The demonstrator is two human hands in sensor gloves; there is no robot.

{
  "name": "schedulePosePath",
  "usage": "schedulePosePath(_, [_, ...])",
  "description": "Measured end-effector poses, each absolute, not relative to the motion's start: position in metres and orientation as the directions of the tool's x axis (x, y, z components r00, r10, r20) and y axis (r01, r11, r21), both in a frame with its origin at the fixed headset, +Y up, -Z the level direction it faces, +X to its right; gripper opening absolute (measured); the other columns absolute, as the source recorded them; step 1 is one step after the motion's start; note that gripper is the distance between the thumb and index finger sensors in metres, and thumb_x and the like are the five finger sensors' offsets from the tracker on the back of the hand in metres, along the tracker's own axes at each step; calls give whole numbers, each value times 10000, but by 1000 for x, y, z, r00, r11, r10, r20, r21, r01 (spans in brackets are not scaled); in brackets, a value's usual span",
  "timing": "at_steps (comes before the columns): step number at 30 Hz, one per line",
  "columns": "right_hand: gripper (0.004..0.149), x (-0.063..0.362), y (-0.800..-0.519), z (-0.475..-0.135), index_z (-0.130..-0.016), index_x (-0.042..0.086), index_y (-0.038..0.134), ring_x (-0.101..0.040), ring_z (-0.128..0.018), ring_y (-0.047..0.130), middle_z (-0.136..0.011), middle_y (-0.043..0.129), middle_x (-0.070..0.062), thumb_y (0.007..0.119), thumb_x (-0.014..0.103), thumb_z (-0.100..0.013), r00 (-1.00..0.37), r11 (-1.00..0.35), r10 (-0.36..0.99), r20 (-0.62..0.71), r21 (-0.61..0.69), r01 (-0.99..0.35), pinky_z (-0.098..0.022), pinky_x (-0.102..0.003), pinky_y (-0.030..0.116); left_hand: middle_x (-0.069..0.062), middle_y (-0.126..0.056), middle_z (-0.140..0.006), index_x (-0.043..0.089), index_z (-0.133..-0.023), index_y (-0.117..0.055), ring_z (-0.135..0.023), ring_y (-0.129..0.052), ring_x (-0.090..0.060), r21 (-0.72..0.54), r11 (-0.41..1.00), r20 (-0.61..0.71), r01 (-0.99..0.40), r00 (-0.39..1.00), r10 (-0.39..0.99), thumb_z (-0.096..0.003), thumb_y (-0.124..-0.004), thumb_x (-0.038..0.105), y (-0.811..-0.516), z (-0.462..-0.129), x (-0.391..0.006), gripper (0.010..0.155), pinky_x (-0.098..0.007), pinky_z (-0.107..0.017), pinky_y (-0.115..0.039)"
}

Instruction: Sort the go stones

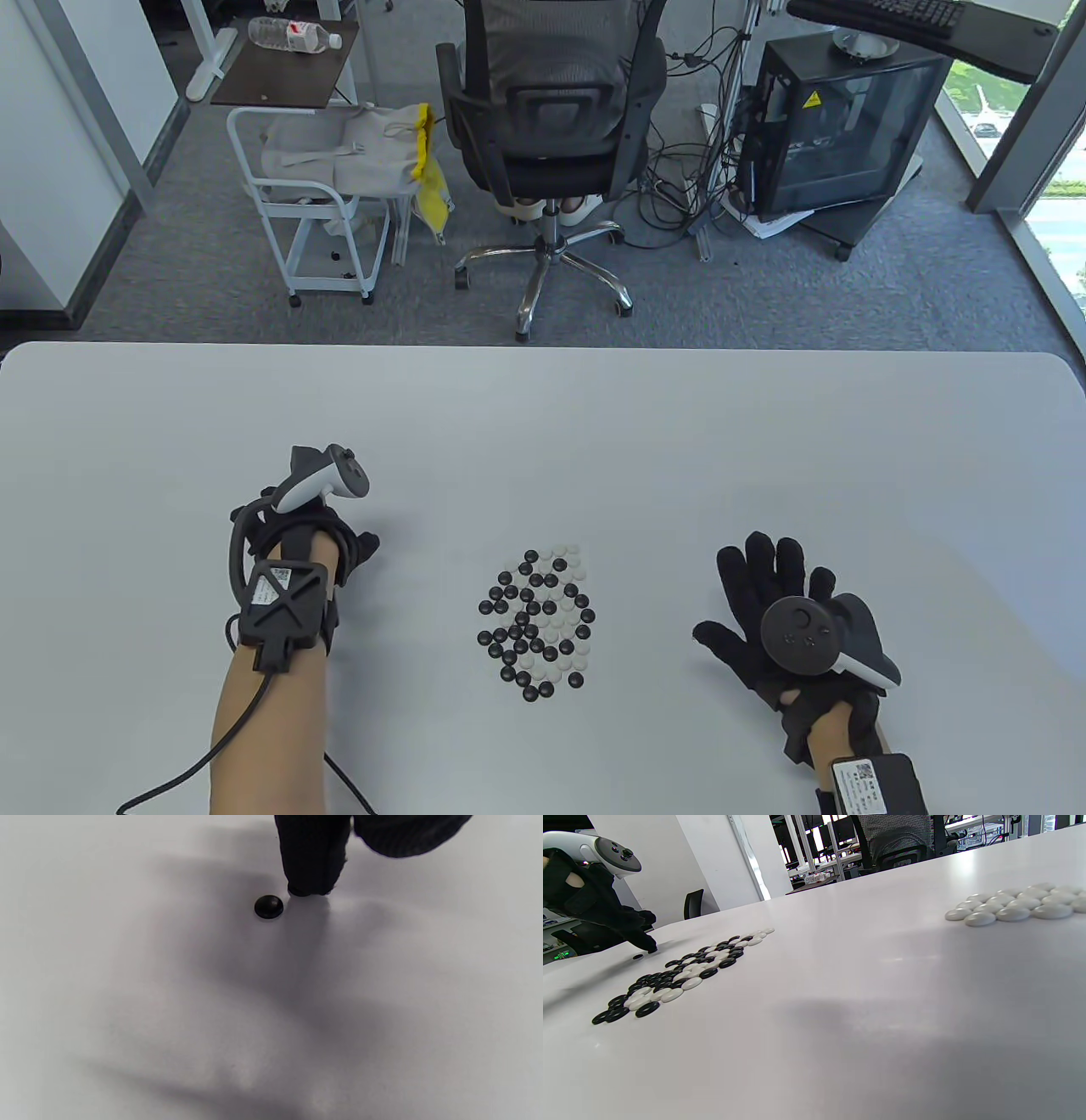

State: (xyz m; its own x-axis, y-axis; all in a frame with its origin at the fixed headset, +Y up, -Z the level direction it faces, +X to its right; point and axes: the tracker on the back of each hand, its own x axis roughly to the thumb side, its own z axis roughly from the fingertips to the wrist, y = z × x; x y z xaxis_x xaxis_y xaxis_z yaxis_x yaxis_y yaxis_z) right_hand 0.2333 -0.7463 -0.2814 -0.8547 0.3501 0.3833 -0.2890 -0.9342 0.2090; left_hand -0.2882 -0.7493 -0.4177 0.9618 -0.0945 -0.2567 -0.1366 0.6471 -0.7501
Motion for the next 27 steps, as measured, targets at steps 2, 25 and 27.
schedulePosePath(2, [860, 234, -747, -282, -1153, -33, 171, -677, -930, -26, -1101, 24, -443, 548, 521, -613, -856, -934, 351, 381, 213, -288, -538, -888, 72, -138, 83, -1114, 302, -1100, -702, -933, 149, -494, -752, 646, -259, -129, 960, -110, -470, -537, 556, -749, -416, -293, 699, -783, -517, 9])
schedulePosePath(25, [859, 233, -745, -281, -1152, -33, 165, -677, -928, -26, -1098, 16, -443, 548, 519, -617, -859, -934, 348, 376, 220, -282, -538, -887, 69, -198, 99, -1105, 354, -1128, -542, -922, 146, -508, -644, 703, 544, 301, 826, 145, -479, -521, 556, -738, -374, -59, 680, -797, -514, -15])
schedulePosePath(27, [862, 234, -745, -281, -1152, -33, 163, -676, -927, -26, -1098, 16, -443, 550, 520, -615, -859, -933, 350, 375, 221, -283, -538, -887, 70, -200, 128, -1089, 355, -1136, -503, -911, 163, -508, -652, 692, 553, 310, 819, 153, -478, -514, 556, -748, -374, -47, 688, -798, -512, -8])
